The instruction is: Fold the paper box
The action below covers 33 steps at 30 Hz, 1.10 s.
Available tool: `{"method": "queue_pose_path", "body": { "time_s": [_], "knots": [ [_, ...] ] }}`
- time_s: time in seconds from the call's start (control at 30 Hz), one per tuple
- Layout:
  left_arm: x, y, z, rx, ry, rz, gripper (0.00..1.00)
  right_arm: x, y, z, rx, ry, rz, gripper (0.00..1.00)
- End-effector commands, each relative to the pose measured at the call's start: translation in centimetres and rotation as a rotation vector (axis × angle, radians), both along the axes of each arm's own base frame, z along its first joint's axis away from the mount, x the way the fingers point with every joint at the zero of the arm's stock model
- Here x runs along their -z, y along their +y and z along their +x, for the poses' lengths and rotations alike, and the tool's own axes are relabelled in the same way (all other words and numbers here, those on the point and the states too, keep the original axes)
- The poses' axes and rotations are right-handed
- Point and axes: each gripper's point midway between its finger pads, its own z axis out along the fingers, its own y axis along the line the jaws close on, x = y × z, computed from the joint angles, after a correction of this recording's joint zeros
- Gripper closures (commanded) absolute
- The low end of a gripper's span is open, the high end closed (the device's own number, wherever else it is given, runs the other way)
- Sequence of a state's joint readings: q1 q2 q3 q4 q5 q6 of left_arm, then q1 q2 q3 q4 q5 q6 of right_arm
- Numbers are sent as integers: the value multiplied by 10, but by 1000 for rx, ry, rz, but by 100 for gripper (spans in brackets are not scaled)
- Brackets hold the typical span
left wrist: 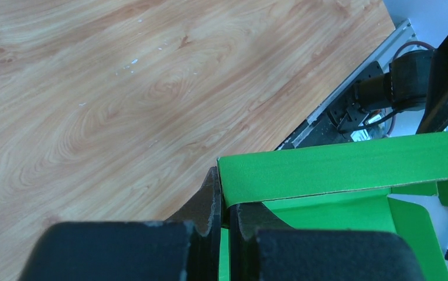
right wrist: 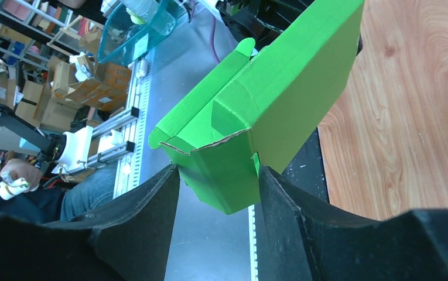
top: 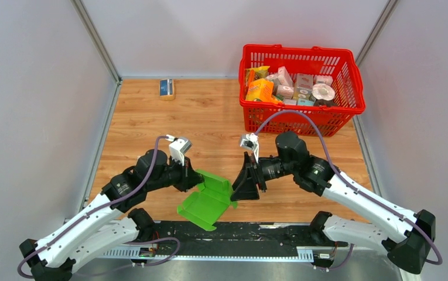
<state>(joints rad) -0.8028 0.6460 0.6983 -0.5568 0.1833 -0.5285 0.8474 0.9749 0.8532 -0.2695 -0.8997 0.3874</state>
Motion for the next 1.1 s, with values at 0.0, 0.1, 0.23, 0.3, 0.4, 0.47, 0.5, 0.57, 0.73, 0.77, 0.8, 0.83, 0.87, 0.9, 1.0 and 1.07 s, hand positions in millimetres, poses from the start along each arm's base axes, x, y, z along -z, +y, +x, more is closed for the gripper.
{"method": "queue_pose_path", "body": {
  "time_s": [0.0,0.1,0.23,0.3,0.4,0.47,0.5,0.57,0.73,0.77,0.8,0.83,0.87,0.9,1.0,1.07],
  "knots": [
    [-24,-8,1,26,-44,-66,100,-18,13,17,109,-115,27,42],
    [-28,-8,1,23,-44,-80,100,-18,17,32,218,-118,21,43],
    [-31,-6,3,-3,-46,-91,100,-14,22,50,386,-135,6,46],
    [-32,-7,3,-9,-38,-100,100,-12,24,54,424,-141,2,49],
    [-31,-9,3,-7,-29,-104,100,-11,28,58,477,-162,-5,52],
    [-31,-8,3,-18,-21,-101,100,-13,31,64,534,-175,-20,55],
    [-31,-6,6,-38,-21,-96,100,-8,31,66,564,-170,-47,57],
    [-30,-2,8,-78,-3,-92,100,-4,32,77,638,-142,-71,62],
    [-25,15,20,-210,5,-54,100,6,35,91,757,-140,-129,60],
    [-27,17,20,-223,2,-54,100,6,36,92,760,-138,-132,60],
    [-26,22,24,-253,-11,-39,100,4,39,92,752,-141,-130,59],
    [-26,26,23,-262,-18,-24,100,4,41,91,749,-141,-132,58],
    [-27,29,24,-281,-24,-16,100,2,41,92,760,-135,-131,57],
    [-27,35,28,-318,-40,-1,100,3,42,93,764,-134,-132,56],
    [-27,41,32,-355,-59,25,100,-2,56,88,725,-123,-100,50],
    [-26,41,33,-355,-56,42,100,-1,68,77,639,-116,-85,48]
  ]
}}
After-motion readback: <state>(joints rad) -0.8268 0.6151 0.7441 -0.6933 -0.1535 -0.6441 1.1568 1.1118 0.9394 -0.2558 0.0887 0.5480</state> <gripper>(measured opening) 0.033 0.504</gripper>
